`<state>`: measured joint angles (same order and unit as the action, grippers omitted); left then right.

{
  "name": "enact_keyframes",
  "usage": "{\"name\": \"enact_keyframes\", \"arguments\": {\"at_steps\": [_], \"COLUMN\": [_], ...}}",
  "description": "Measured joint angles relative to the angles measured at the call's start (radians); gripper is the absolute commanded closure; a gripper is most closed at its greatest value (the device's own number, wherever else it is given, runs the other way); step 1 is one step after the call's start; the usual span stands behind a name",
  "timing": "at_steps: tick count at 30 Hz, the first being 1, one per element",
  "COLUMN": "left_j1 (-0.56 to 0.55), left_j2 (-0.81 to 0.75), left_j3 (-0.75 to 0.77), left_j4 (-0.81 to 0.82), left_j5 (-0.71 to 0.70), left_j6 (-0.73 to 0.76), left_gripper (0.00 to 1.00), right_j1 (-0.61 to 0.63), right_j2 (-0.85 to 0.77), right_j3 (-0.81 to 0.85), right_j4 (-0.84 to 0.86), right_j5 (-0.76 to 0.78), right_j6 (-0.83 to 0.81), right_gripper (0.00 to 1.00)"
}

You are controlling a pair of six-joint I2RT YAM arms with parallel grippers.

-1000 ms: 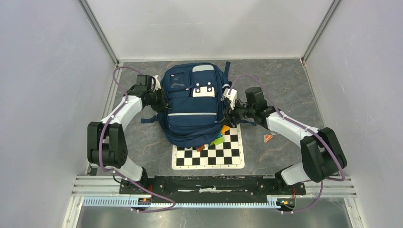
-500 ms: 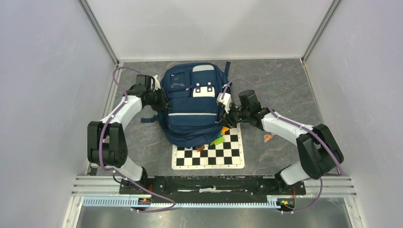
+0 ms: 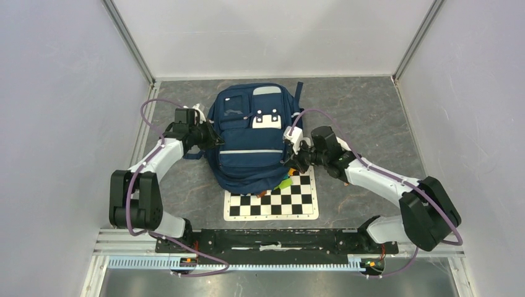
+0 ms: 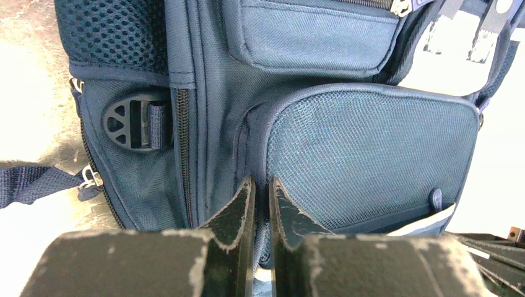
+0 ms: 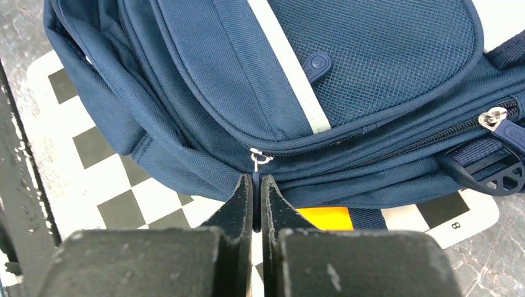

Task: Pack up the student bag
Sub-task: Unzip the student bag at the center of the board.

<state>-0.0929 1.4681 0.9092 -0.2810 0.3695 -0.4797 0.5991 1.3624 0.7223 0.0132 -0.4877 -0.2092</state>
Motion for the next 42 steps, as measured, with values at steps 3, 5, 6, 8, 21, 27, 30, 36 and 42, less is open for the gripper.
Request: {"name": "enact_keyframes", "arguments": {"at_steps": [3,5,6,8,21,27,30,36,42], "left_j1": [0.0,0.002,0.002,0.003,0.008,0.008,0.008,0.008,0.008], "left_j2": [-0.012,-0.016,-0.018,-0.024,-0.03,-0.03,-0.03,-0.03,-0.03], "left_j3": [-0.027,-0.037,-0.04,-0.048,-0.065,-0.065,-0.065,-0.066,-0.066], "left_j4": [0.036,0.05,0.054,0.063,0.101,0.105,0.105,0.106,0.112], "left_j5": [-0.002,-0.003,-0.003,-0.003,-0.006,-0.006,-0.006,-0.006,-0.006], "left_j6": [-0.032,-0.046,-0.053,-0.063,-0.092,-0.093,-0.097,-0.108,-0.112], "left_gripper": [0.98,0.98,0.98,0.98,0.98,0.98,0.98,0.98,0.98], "right_j1": [0.015,0.025,0.03,0.043,0.171,0.244,0.292,0.395,0.488], "right_j2": [-0.025,-0.029,-0.029,-0.029,0.006,0.03,0.063,0.179,0.345], "right_j3": [-0.003,-0.003,-0.003,0.0,0.051,0.056,0.068,0.159,0.323], "right_j4": [-0.001,-0.001,-0.002,-0.008,0.021,0.083,0.114,0.154,0.179], "right_j5": [0.018,0.028,0.033,0.043,0.133,0.237,0.3,0.428,0.534], "right_j6": [0.057,0.085,0.098,0.117,0.29,0.385,0.417,0.445,0.423], "right_gripper": [1.0,1.0,1.0,1.0,1.0,1.0,1.0,1.0,1.0]}}
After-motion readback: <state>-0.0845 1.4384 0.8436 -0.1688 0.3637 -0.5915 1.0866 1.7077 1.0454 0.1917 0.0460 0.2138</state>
